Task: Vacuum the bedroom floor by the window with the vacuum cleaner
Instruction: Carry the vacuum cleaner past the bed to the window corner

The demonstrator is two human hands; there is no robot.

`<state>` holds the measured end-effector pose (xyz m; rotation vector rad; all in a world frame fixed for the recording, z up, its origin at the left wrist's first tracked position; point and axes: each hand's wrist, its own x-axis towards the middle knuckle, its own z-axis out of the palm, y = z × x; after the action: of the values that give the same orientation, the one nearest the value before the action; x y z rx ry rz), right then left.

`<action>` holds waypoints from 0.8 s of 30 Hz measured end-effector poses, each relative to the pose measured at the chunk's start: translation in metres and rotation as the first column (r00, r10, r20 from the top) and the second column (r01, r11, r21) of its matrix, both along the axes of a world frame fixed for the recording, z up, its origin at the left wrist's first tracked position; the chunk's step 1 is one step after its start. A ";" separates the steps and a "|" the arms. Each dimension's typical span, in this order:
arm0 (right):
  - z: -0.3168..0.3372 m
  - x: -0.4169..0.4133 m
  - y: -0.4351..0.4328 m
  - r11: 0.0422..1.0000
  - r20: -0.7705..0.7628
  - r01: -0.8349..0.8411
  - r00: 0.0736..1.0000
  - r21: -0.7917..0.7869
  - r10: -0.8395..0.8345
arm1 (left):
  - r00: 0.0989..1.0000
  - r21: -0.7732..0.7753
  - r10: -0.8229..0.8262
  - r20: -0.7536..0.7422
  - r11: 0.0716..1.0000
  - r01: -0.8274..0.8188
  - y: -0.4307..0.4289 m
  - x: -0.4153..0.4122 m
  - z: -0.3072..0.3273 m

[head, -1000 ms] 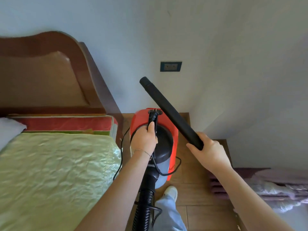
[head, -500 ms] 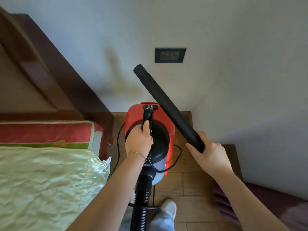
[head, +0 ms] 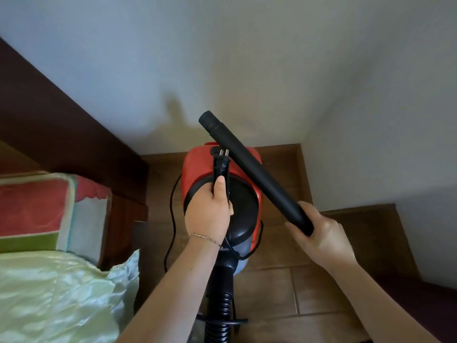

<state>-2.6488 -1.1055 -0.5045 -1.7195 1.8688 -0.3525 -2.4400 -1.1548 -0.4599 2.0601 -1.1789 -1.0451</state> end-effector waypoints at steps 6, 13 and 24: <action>-0.085 -0.008 -0.018 0.999 0.053 -0.023 0.998 -0.025 0.024 | 1.000 -0.026 0.002 -0.026 1.000 -0.003 -0.008 -0.008 -0.079; -0.157 -0.017 -0.048 0.998 0.139 -0.048 0.989 0.029 0.043 | 0.998 -0.010 -0.062 0.027 0.998 0.062 -0.019 -0.015 -0.143; -0.220 -0.050 -0.074 0.997 0.133 -0.046 0.990 0.064 0.037 | 0.993 -0.058 -0.087 0.078 0.994 0.092 -0.042 -0.035 -0.194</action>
<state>-2.6992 -1.1794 -0.7248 -1.6470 1.7284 -0.3733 -2.4750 -1.1972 -0.6536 2.0306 -1.3358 -0.9673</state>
